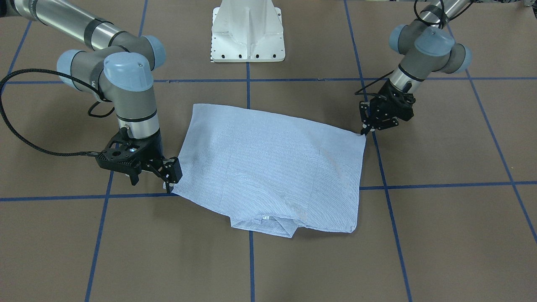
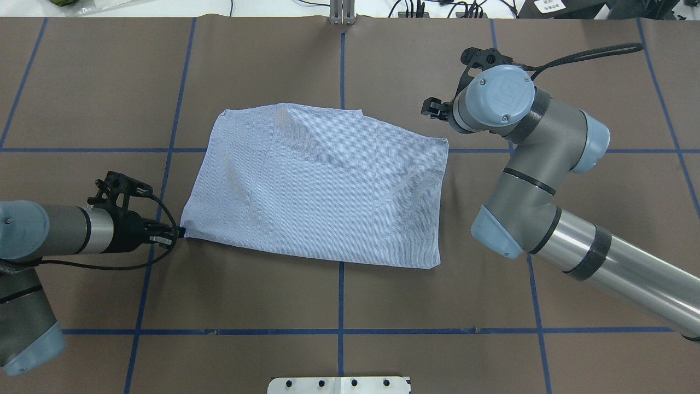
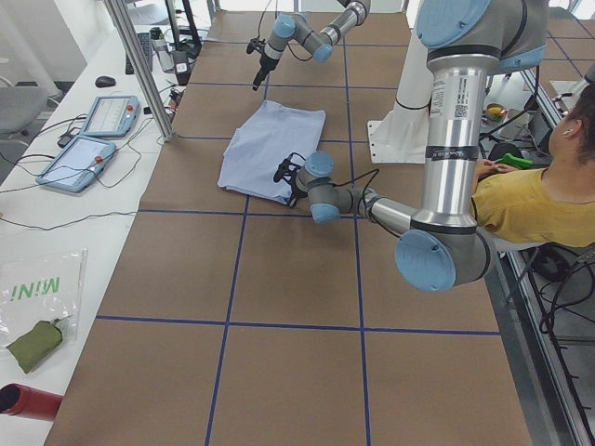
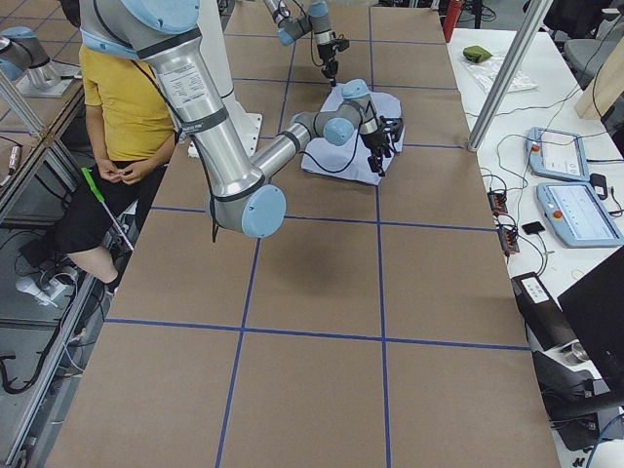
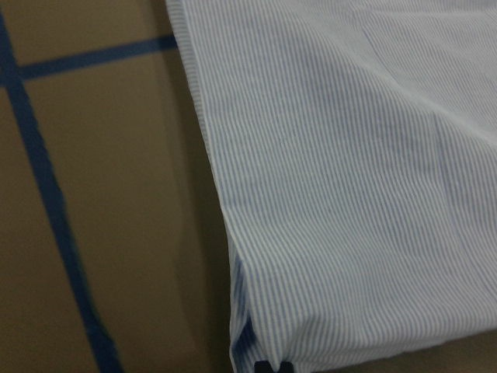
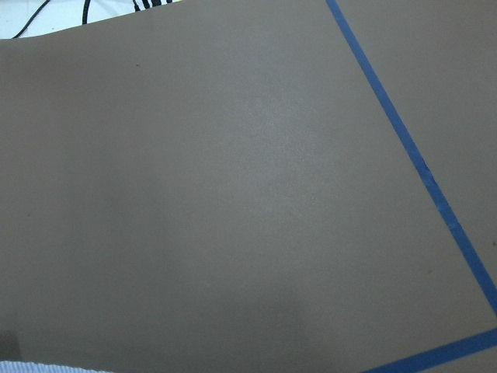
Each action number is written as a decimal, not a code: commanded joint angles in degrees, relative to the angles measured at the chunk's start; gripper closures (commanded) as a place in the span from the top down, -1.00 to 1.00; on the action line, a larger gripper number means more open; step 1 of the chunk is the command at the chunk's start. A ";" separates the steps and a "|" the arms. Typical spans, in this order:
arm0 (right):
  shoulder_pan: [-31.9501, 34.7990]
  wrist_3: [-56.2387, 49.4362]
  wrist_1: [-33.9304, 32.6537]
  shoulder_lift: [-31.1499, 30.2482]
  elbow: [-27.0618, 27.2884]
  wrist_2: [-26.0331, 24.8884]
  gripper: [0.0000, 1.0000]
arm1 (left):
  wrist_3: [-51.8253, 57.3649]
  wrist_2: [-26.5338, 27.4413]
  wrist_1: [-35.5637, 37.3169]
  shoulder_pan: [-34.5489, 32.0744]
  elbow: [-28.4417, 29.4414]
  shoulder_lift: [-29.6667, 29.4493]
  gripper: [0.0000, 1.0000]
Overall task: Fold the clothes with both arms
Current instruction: 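Lift the side edge and fold it across toward the other side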
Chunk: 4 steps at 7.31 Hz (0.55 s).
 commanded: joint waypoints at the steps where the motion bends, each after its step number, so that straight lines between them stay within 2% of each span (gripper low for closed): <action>1: -0.33 0.60 0.00 0.12 0.03 0.00 1.00 | 4.06 -0.07 0.30 -7.70 12.40 -10.55 -1.00; 3: -1.38 2.35 0.00 0.47 0.12 -0.70 1.00 | 8.34 -0.07 0.30 -12.88 28.92 -24.96 -1.00; 4: -2.34 3.41 0.00 0.64 0.29 -1.58 1.00 | 9.77 0.27 1.51 -14.65 33.78 -29.20 -1.00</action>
